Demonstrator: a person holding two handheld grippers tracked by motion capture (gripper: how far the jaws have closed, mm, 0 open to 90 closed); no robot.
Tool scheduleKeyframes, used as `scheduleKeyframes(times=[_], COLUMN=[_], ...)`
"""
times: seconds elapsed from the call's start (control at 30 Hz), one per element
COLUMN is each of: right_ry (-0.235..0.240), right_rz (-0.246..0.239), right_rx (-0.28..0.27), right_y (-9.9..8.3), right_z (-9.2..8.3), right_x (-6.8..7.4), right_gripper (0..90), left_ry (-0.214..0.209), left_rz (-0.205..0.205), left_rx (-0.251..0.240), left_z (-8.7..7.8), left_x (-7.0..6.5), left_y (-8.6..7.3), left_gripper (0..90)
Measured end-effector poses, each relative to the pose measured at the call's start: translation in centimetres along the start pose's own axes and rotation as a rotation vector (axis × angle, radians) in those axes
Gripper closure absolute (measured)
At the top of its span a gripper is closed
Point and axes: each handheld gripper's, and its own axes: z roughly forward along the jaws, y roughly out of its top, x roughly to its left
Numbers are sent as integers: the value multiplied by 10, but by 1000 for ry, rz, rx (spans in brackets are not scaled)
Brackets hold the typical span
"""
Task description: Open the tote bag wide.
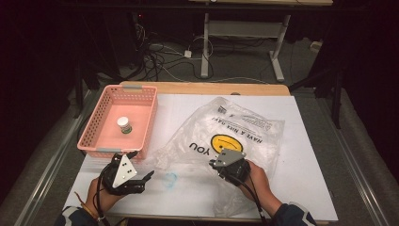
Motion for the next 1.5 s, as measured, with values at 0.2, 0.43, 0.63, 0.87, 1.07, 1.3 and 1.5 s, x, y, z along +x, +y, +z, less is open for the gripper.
scheduleKeyframes(times=[0.2,0.43,0.63,0.87,1.07,1.3,1.5], right_ry=[-62,-148,-249,-382,-464,-439,-394], right_rz=[27,24,13,-2,-9,-16,11], right_rx=[-28,-87,-144,-231,-296,-288,-276], right_y=[1,12,26,44,56,56,50], right_z=[-5,-19,-29,-60,-80,-76,-70], right_x=[-12,-27,-45,-58,-61,-54,-53], right_gripper=[900,900,900,900,900,890,891], left_ry=[5,19,38,67,114,144,161], left_rz=[-4,-24,-45,-53,-112,-172,-175], left_rx=[-1,-22,-45,-81,-103,-50,-2], left_z=[0,-3,-6,-10,-18,-12,-5], left_x=[1,6,13,23,44,72,89], left_y=[0,3,10,26,36,38,36], left_gripper=[181,181,181,181,181,181,181])
